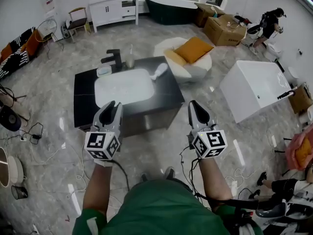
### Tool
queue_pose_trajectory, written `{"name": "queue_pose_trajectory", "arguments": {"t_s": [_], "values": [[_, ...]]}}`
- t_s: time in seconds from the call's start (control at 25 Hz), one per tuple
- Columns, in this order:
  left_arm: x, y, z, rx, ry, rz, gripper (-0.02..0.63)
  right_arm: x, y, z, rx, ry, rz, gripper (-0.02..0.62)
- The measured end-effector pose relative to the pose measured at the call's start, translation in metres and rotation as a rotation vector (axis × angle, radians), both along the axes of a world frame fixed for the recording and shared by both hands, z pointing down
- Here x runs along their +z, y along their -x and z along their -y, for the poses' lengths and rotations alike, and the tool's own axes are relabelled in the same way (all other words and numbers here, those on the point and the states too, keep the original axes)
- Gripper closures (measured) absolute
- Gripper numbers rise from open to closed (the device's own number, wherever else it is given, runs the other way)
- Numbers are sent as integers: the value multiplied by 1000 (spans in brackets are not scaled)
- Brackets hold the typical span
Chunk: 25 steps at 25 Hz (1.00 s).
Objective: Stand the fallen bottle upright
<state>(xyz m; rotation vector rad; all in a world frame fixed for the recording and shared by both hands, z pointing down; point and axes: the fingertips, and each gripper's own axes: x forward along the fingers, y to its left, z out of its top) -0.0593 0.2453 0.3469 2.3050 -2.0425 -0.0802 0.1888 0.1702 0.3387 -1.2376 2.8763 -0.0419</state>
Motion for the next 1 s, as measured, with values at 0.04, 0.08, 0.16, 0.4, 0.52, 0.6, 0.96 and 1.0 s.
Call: {"name": "queue_pose_trajectory", "arguments": {"t_s": [0.04,0.08,0.16,0.4,0.52,0.6,0.96,1.0], "values": [[2,4,1,6,1,-5,512,1,3,0,8,3,4,591],[5,8,2,12,3,-10,512,3,5,0,16,8,8,589],[10,14,1,23,10,-17,512,8,9,-3,34,22,9,575],[18,21,12,54,25,-30,512,14,11,1,76,44,5,545],[24,22,26,64,37,-33,512,19,13,14,87,53,4,543],[31,22,36,68,48,-30,512,25,13,25,91,63,7,543],[57,43,99,54,115,-17,512,57,28,101,100,119,32,543],[61,45,108,51,125,-17,512,61,31,112,98,128,34,543]]}}
